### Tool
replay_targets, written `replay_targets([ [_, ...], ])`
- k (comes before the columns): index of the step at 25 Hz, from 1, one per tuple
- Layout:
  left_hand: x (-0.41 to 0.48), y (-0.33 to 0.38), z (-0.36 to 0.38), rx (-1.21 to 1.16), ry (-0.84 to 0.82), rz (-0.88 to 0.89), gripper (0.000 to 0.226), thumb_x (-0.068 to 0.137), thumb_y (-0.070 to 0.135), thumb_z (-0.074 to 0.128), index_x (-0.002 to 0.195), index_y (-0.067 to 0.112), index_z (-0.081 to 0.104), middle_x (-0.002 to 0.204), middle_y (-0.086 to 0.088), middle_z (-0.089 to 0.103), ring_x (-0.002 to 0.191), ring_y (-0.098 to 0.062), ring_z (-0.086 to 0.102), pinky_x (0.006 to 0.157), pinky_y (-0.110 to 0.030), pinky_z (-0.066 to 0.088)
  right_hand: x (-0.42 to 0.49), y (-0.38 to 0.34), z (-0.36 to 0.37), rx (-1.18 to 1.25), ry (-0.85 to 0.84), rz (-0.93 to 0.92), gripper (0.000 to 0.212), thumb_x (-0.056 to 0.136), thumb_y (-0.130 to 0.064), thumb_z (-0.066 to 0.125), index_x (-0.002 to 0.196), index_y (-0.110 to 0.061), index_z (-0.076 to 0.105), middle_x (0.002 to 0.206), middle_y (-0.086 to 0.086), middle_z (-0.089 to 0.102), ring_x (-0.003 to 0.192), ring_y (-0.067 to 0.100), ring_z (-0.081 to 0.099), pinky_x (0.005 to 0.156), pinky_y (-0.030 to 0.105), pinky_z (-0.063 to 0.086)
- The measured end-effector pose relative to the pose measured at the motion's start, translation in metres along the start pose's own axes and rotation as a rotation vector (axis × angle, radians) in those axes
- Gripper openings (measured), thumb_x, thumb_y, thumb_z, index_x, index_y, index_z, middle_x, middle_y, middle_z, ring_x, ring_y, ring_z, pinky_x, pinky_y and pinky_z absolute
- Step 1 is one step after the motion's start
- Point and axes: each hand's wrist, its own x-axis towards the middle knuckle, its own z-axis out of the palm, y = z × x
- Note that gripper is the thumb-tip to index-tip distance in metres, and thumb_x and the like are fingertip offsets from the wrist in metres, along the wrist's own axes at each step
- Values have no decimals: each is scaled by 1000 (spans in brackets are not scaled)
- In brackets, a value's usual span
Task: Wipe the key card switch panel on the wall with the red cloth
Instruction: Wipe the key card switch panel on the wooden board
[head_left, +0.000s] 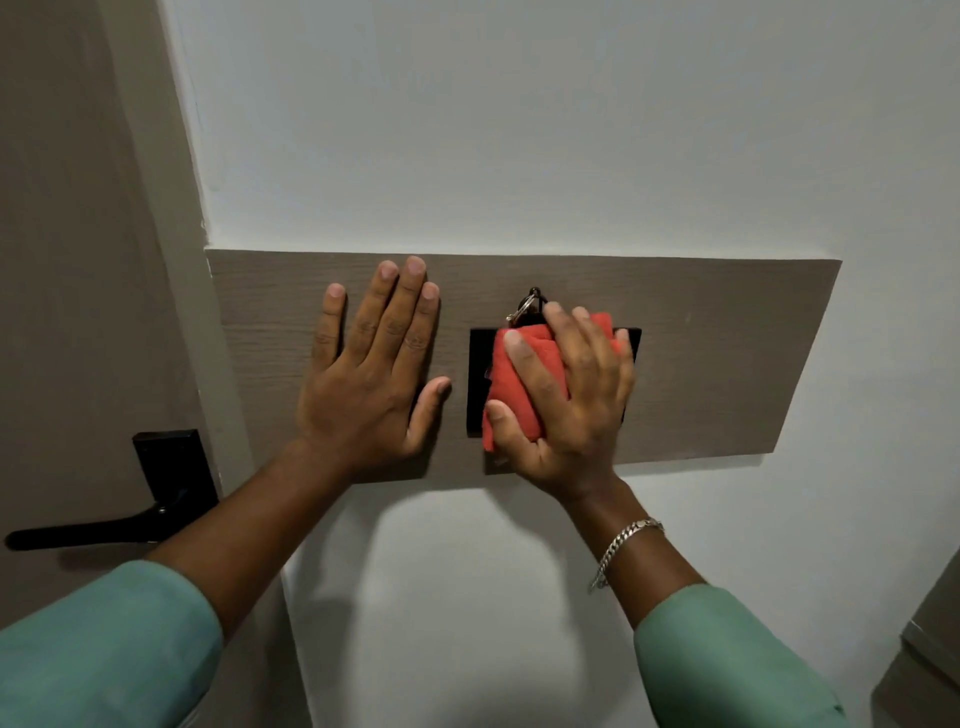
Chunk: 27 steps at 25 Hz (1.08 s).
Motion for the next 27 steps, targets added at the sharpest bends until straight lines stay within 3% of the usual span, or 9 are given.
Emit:
replay_targets([
  [5,0,1,1,0,7,6,77,95,46,39,156,3,19,163,-17,13,153,-30,11,122,-56,11,12,-21,6,106,131,427,50,95,-51,48,139,-28,53,153,15,46,147,33,35,116,64,29],
  [9,-1,0,2,-21,9,9,79,95,46,39,156,3,16,164,-16,12,153,-30,9,122,-56,9,-9,13,-4,-8,-25,-115,56,90,-53,57,137,-24,52,147,20,49,140,40,41,111,69,34],
  [10,-1,0,2,-20,8,8,79,95,47,39,156,3,15,164,-16,12,154,-30,9,122,-56,9,-11,28,-9,-9,-47,-148,56,90,-55,56,136,-23,52,147,21,49,140,41,40,111,70,33],
  [14,-2,1,4,-11,12,-2,78,95,47,39,156,4,17,164,-16,13,154,-29,9,122,-55,9,-1,27,-3,60,61,340,58,96,-59,37,143,-27,47,156,17,40,150,34,30,120,64,24],
  [15,-2,2,3,-10,6,-1,78,95,47,39,156,4,18,164,-16,13,154,-29,9,122,-55,10,-1,21,-2,46,53,354,60,96,-60,36,145,-28,45,158,15,38,152,33,27,122,62,22],
  [17,-1,1,-1,-16,-14,6,78,95,46,39,156,3,19,164,-16,14,153,-30,11,122,-56,11,-8,26,-9,21,-65,192,64,95,-63,39,148,-27,40,158,16,36,151,36,26,122,61,20],
  [20,3,3,-12,-116,-7,-42,75,93,42,43,154,4,25,162,-20,21,152,-31,15,121,-57,11,-16,52,-28,21,-193,23,67,94,-64,44,145,-21,41,155,22,39,147,42,30,117,66,28],
  [23,24,34,-30,-317,45,-14,71,92,41,44,151,4,30,161,-25,21,152,-36,13,120,-62,6,-15,58,-38,15,-226,55,69,94,-63,46,147,-20,37,156,21,37,149,39,28,118,60,30],
  [27,62,90,-42,-241,-69,94,58,93,45,46,135,7,58,163,-18,14,152,-35,8,119,-65,5,-15,55,-47,225,-257,212,83,89,-49,61,152,-11,21,163,20,22,154,35,19,123,51,27],
])
